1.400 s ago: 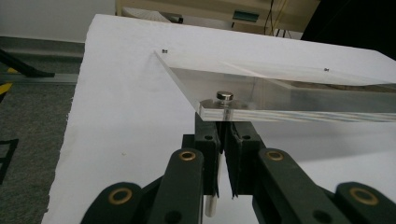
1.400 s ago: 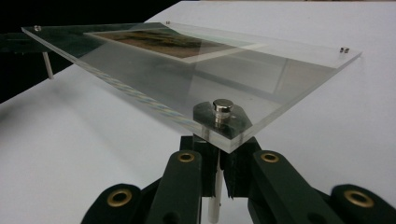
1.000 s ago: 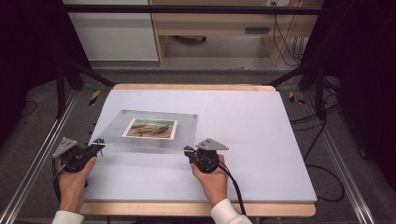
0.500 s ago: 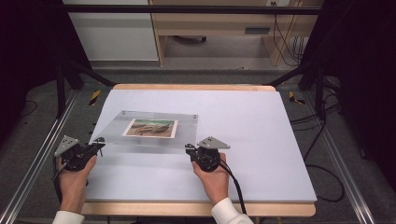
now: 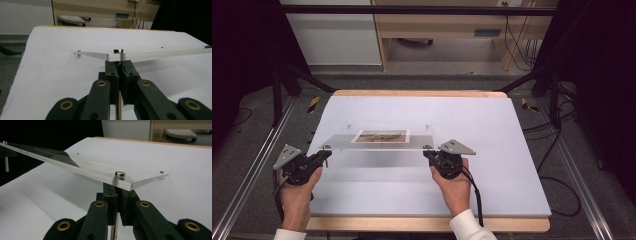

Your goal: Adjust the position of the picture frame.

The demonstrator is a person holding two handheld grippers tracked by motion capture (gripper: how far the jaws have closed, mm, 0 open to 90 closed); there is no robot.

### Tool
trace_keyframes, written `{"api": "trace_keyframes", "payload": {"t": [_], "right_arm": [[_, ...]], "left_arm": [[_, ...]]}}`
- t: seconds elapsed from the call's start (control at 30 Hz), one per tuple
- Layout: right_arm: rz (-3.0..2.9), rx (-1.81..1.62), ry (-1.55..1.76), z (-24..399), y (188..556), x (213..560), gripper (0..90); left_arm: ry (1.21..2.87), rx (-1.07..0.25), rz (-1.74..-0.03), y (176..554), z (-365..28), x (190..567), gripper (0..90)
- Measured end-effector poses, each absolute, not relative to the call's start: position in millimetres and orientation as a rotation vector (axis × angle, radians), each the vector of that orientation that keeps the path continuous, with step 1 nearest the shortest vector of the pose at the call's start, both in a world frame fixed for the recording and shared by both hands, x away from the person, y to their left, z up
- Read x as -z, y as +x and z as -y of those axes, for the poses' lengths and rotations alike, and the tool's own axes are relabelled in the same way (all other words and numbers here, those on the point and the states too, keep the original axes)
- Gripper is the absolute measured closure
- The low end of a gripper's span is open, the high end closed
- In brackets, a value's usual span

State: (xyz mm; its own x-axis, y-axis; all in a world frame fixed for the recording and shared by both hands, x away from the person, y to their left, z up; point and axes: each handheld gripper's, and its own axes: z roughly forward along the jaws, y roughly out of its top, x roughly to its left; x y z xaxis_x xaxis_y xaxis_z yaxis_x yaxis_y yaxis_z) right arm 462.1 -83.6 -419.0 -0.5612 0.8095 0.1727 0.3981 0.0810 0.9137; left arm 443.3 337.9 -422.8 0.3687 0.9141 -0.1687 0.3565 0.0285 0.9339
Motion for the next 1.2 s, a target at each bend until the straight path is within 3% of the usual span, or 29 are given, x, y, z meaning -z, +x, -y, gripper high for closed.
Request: {"api": "trace_keyframes", "payload": {"t": [0.63,1.2], "right_arm": [[-1.857,-1.382,1.29,191,458,405,84.3],[-1.878,-1.343,1.303,207,451,427,85.2]], "left_arm": [[1.565,-0.622,-1.037,475,-222,408,84.3],[1.633,-0.563,-1.057,459,-211,434,83.9]]}}
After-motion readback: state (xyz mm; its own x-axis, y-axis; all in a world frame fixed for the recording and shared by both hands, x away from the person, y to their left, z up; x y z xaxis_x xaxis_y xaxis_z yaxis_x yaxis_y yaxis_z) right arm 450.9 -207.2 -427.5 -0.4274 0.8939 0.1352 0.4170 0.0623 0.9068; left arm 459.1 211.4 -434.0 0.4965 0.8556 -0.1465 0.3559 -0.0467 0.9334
